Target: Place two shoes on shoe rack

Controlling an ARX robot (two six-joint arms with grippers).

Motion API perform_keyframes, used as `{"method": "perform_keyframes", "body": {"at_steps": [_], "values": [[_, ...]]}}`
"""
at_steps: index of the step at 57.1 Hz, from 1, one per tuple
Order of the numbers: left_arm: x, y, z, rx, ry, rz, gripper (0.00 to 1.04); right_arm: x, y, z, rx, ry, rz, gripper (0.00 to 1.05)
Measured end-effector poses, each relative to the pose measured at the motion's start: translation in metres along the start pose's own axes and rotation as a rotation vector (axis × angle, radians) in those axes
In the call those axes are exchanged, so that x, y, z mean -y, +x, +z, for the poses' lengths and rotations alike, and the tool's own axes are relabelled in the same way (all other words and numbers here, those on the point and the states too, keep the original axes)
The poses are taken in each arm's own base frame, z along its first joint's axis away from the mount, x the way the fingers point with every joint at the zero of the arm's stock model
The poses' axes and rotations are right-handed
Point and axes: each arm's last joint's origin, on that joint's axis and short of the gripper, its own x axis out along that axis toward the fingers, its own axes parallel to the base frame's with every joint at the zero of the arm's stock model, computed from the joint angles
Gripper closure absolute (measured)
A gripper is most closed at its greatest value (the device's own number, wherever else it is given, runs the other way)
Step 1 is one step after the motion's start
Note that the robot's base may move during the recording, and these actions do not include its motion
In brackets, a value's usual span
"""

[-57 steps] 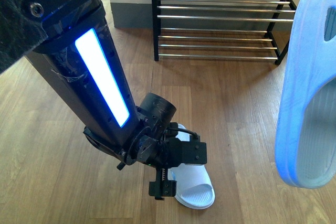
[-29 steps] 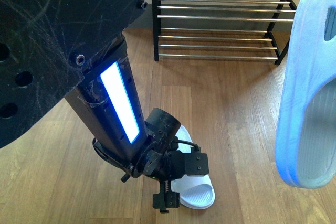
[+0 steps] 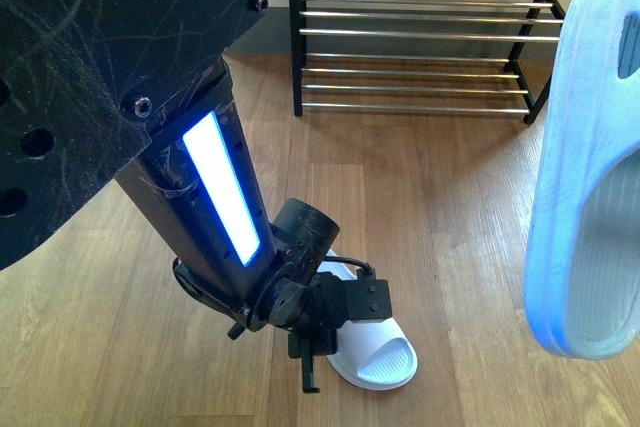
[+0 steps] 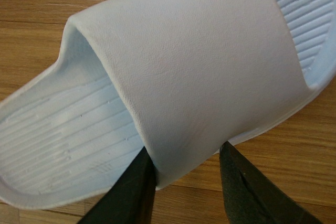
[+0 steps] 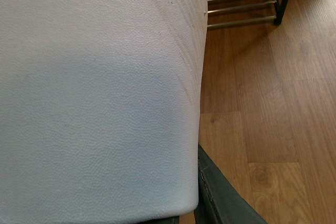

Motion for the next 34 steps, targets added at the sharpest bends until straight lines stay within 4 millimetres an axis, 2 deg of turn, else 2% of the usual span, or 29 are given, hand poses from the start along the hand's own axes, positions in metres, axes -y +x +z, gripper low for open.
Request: {"method": "perform_keyframes", "body": {"at_steps": [12,22,34], "values": [[0.002,-0.006,-0.005,0.003,-0.073,0.072,1.03,0.0,0.0,0.0,0.0,0.0,0.0,1.03],[0.005,-0.022,-0.009,0.0,-0.177,0.187,1.03,0.0,0.0,0.0,0.0,0.0,0.0,1.03],[0.002,-0.052,-0.015,-0.005,-0.303,0.303,1.03,0.0,0.0,0.0,0.0,0.0,0.0,1.03]]}}
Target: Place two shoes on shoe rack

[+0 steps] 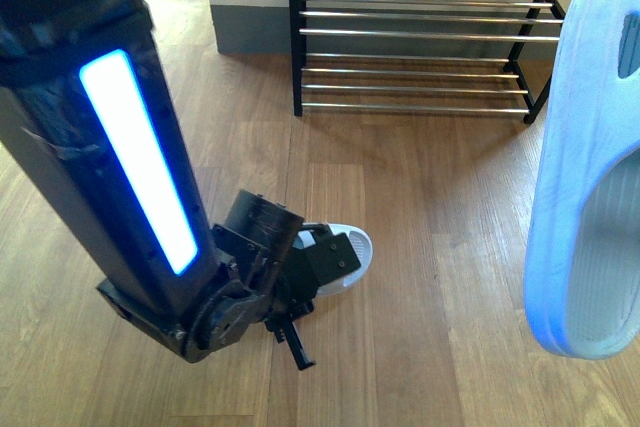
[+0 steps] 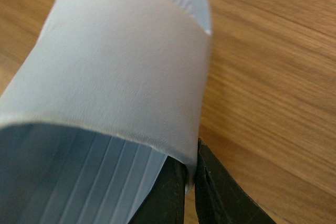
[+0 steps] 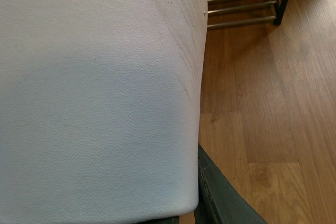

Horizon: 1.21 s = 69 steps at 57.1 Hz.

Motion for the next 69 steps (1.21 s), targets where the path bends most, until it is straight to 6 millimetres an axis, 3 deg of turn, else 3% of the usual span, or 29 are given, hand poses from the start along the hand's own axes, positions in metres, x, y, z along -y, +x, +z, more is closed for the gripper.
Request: {"method": "perform_keyframes", "body": {"at_steps": [6,19,30,42,55,61,69], "values": [[-0.007,-0.015,-0.003,-0.002,-0.078,0.058,1.03,0.0,0.0,0.0,0.0,0.0,0.0,1.03],[-0.035,-0.089,0.001,0.092,-0.33,0.29,1.03,0.0,0.0,0.0,0.0,0.0,0.0,1.03],[-0.05,-0.184,0.002,0.237,-0.557,0.542,1.03,0.0,0.0,0.0,0.0,0.0,0.0,1.03],[-0.02,-0.279,-0.008,0.277,-0.726,0.682,1.03,0.0,0.0,0.0,0.0,0.0,0.0,1.03],[0.0,-0.335,-0.012,0.31,-0.772,0.755,1.03,0.0,0.0,0.0,0.0,0.0,0.0,1.03],[0.017,-0.374,-0.015,0.35,-0.8,0.809,1.03,0.0,0.0,0.0,0.0,0.0,0.0,1.03],[0.029,-0.393,-0.025,0.337,-0.818,0.847,1.03,0.0,0.0,0.0,0.0,0.0,0.0,1.03]]}}
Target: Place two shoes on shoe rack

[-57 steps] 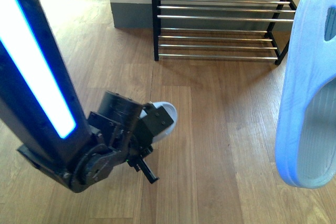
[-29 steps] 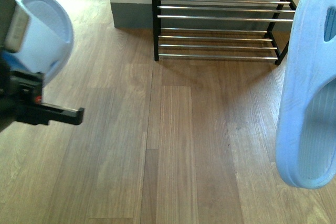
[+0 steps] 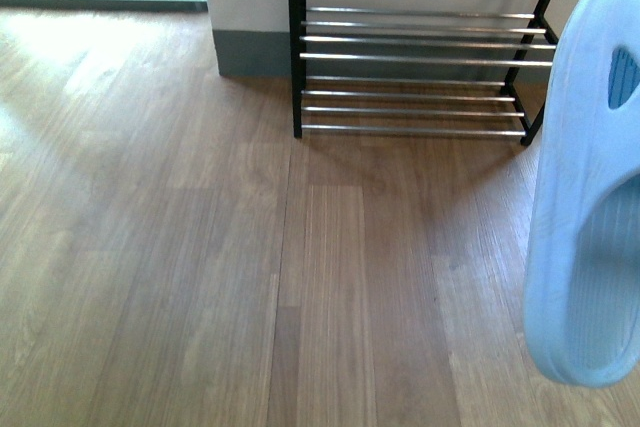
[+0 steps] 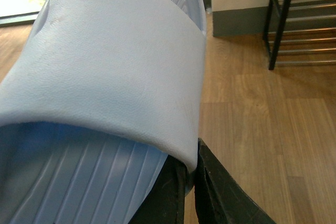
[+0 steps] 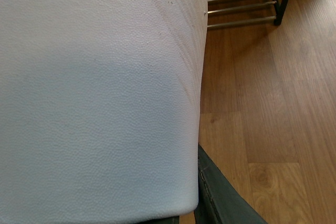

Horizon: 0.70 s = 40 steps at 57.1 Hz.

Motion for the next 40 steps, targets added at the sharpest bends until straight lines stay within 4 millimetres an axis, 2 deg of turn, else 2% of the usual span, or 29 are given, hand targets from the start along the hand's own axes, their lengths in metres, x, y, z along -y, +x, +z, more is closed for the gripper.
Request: {"method": "perform_keyframes", "body": {"at_steps": [40], "values": [[-0.003,-0.0047,0.0009,0.017,-0.029,0.001,1.03,-0.0001,-0.0001,0.0001,0.0,0.0,0.001,1.03]]}}
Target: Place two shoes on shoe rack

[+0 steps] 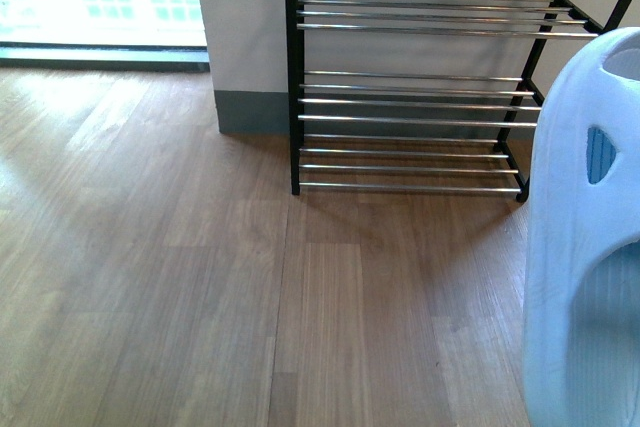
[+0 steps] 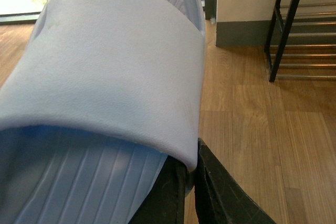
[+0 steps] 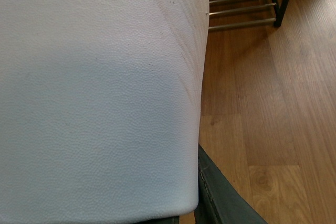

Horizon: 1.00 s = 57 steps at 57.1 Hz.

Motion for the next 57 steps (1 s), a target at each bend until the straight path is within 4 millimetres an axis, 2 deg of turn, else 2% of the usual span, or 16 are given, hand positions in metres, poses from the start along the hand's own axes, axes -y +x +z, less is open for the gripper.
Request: {"method": "perform_keyframes", "body": {"at_steps": [57], "values": [[0.0,0.0,0.0,0.0,0.0,0.0,1.03,0.0001,0.0,0.0,0.001,0.0,-0.002,1.03]]}}
